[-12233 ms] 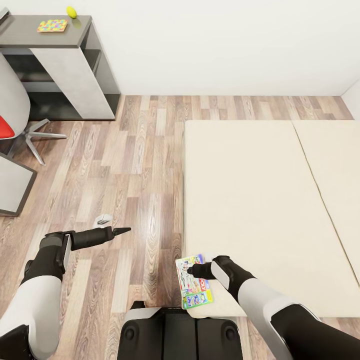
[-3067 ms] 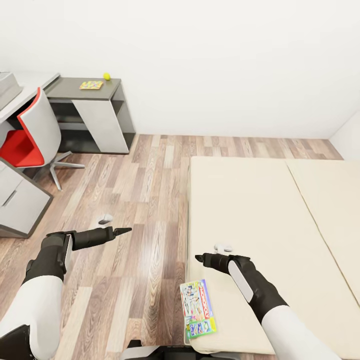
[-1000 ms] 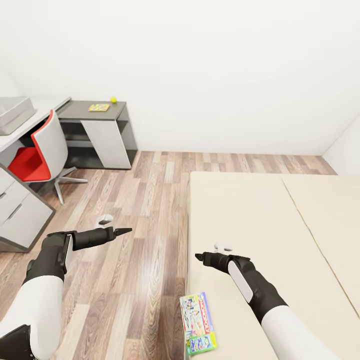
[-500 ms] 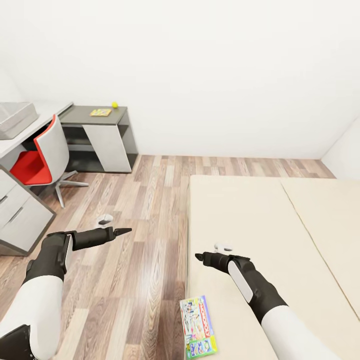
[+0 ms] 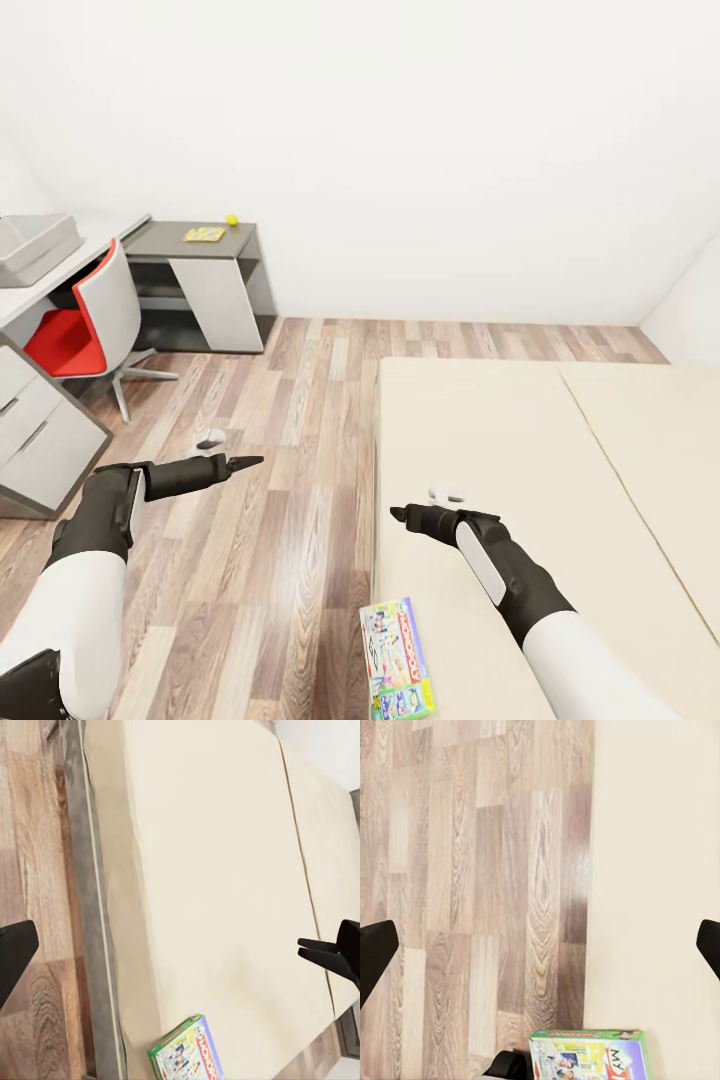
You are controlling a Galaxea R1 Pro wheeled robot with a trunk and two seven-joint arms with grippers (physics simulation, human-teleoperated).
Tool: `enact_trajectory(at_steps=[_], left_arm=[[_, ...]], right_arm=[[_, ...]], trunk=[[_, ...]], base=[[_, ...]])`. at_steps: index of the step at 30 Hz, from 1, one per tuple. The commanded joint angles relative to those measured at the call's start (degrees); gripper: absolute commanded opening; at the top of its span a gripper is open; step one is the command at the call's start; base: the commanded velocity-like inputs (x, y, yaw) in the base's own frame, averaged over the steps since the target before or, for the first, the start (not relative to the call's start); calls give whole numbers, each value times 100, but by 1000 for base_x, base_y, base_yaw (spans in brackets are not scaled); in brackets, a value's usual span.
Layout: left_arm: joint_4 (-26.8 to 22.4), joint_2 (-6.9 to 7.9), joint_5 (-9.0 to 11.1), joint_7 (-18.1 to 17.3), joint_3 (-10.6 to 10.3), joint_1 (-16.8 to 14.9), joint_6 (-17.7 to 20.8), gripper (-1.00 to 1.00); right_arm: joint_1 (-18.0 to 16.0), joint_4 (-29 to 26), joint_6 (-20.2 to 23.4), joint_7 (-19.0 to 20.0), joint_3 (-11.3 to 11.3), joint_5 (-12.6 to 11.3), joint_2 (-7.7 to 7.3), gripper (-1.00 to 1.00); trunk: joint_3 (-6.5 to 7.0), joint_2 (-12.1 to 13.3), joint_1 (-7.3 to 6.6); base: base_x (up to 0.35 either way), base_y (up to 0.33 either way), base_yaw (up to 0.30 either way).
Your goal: Put all the toys in the child's room - the three board games (two on the bed and one on the table), the two jigsaw puzzles on the table, and the tennis ball on the table - inside the toy box on the table in the child's room.
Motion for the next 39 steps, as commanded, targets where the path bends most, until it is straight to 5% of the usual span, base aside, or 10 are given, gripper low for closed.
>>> enact_trajectory(at_steps=[1, 39], left_arm=[[-5, -2, -56, -56, 23, -7, 44, 100], [-5, -6, -50, -60, 23, -10, 44, 100]], right_arm=[[-4, -5, 26, 11, -2, 5, 0, 100], [-4, -5, 26, 11, -2, 5, 0, 100]], trunk=[[0, -10, 4], [361, -10, 4]], base=[[0, 0, 0], [0, 0, 18]])
